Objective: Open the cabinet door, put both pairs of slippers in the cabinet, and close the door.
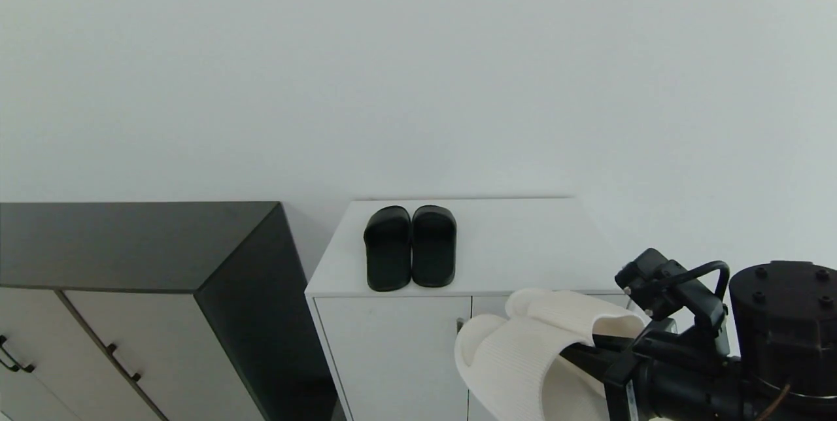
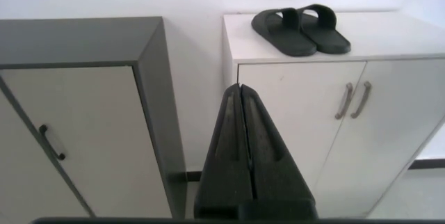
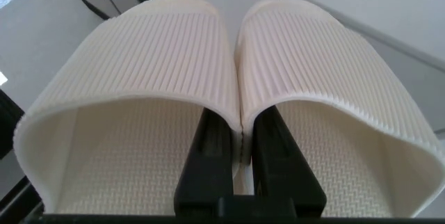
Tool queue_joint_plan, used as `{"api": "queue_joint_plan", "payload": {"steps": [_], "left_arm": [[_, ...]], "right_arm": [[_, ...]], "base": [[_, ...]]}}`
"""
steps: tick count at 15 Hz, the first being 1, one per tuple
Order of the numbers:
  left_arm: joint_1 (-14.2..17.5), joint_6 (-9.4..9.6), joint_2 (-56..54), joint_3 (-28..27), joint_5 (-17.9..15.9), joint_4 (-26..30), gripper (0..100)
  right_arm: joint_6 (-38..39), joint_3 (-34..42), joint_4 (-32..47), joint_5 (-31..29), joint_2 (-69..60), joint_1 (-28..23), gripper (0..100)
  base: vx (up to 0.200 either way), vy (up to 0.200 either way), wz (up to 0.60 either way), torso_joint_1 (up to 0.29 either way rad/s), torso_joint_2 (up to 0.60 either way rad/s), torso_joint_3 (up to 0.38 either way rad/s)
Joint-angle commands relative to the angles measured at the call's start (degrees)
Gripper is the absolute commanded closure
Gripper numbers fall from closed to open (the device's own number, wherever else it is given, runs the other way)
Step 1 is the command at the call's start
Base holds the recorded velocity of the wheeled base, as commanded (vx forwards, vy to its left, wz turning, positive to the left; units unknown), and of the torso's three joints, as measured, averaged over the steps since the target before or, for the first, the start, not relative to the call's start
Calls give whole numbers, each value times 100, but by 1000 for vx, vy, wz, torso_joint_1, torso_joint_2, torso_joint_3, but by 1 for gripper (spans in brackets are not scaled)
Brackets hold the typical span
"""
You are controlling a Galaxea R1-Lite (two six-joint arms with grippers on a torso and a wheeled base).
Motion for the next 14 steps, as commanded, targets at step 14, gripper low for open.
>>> {"api": "queue_joint_plan", "payload": {"steps": [14], "left_arm": [[2,9,4,0,62,-9,100]], "right_arm": [[-13,67,-311,-63,420,311,100]], "base": [[0,0,0,-25,56,31]]}}
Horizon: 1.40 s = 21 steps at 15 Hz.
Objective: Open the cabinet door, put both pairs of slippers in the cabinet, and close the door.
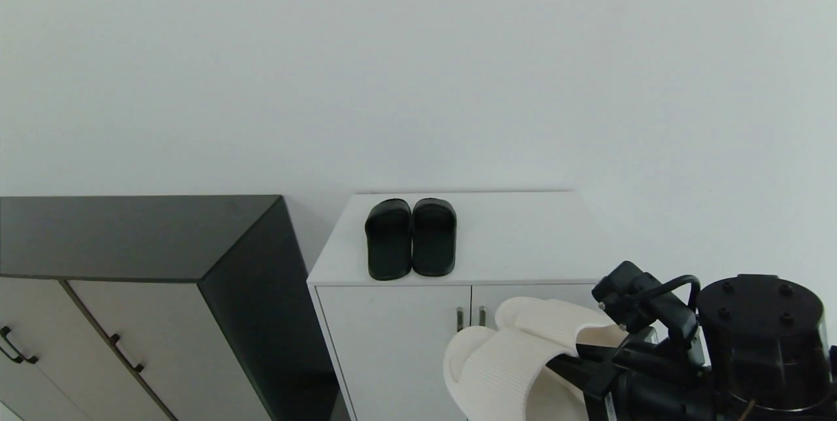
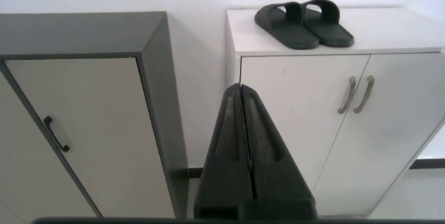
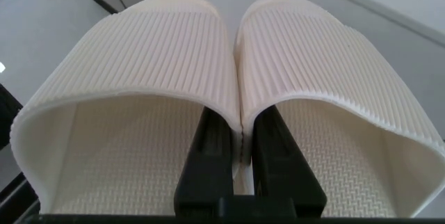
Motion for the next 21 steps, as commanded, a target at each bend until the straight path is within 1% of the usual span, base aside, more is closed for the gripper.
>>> {"api": "queue_joint_plan", "payload": {"steps": [1,2,3,4,9,21], "left_arm": [[-1,25,4,0,-2,1,100],[-1,34,4,0,-11,1,100],[-1,25,4,0,-11,1,0],[-1,-19,4,0,24,1,0],[-1,-1,4,0,-2,1,0],[-1,-1,4,0,-11,1,0]], "right_arm": [[4,57,-2,1,74,86,100],[13,162,-20,9,82,86,100],[13,206,-29,9,65,86,100],[13,189,-55,1,47,95,100],[30,285,-459,-87,65,121,100],[57,329,-583,-79,179,121,100]], "base": [[0,0,0,-154,344,188],[0,0,0,-149,349,193],[0,0,0,-163,364,193],[0,0,0,-149,369,193],[0,0,0,-173,400,220],[0,0,0,-222,534,311]]}}
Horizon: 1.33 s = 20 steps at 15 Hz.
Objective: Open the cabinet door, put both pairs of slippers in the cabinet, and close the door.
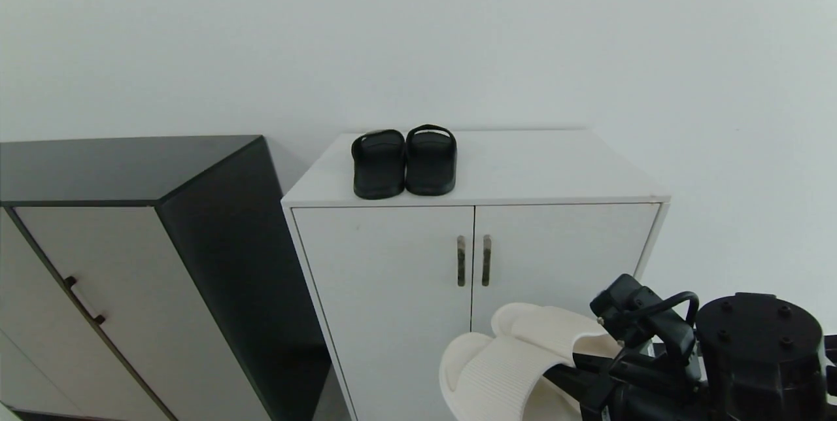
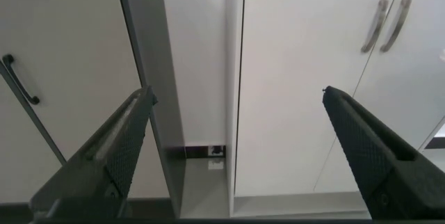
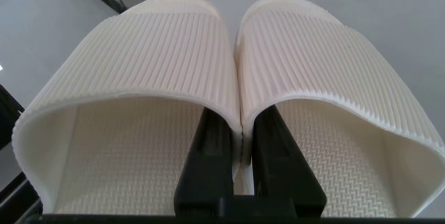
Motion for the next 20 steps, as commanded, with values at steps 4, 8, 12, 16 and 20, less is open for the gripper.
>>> {"api": "queue_joint_plan", "payload": {"steps": [4,8,12,16,20], "left_arm": [[1,30,4,0,-15,7,0],[1,347,180,-26,29,-10,0],[-25,-269,1542,-1775,-173,-28,0],[-96,312,4407,-1828,-2520,-1241,0],[-1493,268,5866,-2435,-3126,-2436,0]], "right_arm": [[2,25,-2,-19,90,0,100],[2,52,-2,-11,90,0,100],[2,61,-2,-19,63,-8,100],[-7,61,-11,-37,54,-17,100],[-16,61,-73,-37,90,-26,100]], "base": [[0,0,0,-174,497,317],[0,0,0,-150,472,327],[0,0,0,-117,459,341],[0,0,0,-57,299,245],[0,0,0,0,30,26]]}}
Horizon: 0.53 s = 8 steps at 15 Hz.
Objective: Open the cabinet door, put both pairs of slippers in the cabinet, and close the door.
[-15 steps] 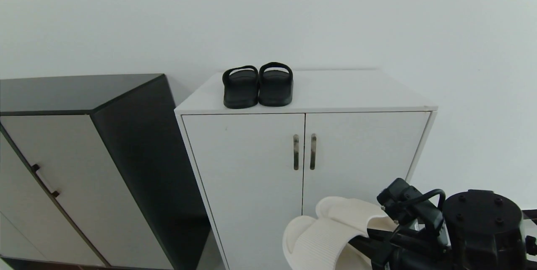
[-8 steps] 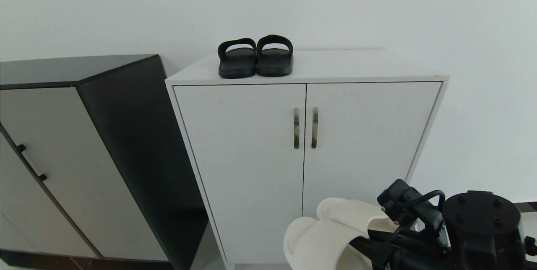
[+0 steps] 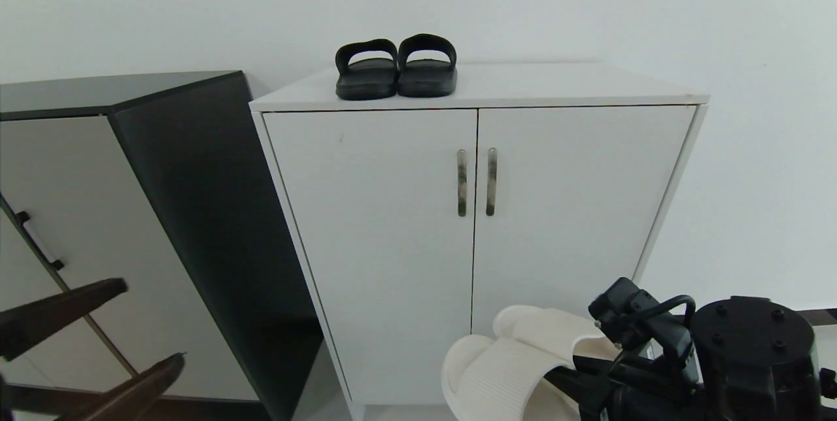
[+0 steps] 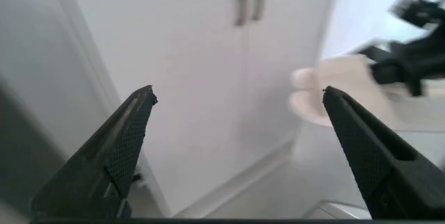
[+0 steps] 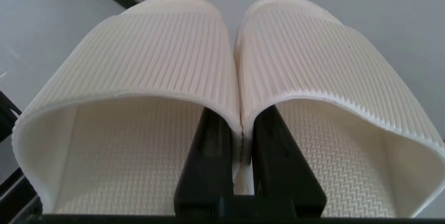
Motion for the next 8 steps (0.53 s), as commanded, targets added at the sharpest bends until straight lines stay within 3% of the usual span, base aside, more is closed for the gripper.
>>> {"api": "queue_joint_plan", "payload": {"steps": [1,4,7,8], "left_arm": [[-1157,15,1590,-667,-274,-394,0],[-2054,15,2100,-1282,-195,-394,0],[-2194,-20,3128,-1801,-221,-658,0],[-2238,-178,3444,-1898,-221,-895,0]], "right_arm": [[-1,18,-1,12,20,0,100],[16,45,-18,21,90,-9,100],[16,54,-53,21,73,-36,100],[16,54,-53,12,108,-44,100]], "base": [[0,0,0,0,0,0],[0,0,0,0,0,0],[0,0,0,0,0,0],[0,0,0,0,0,0]]}}
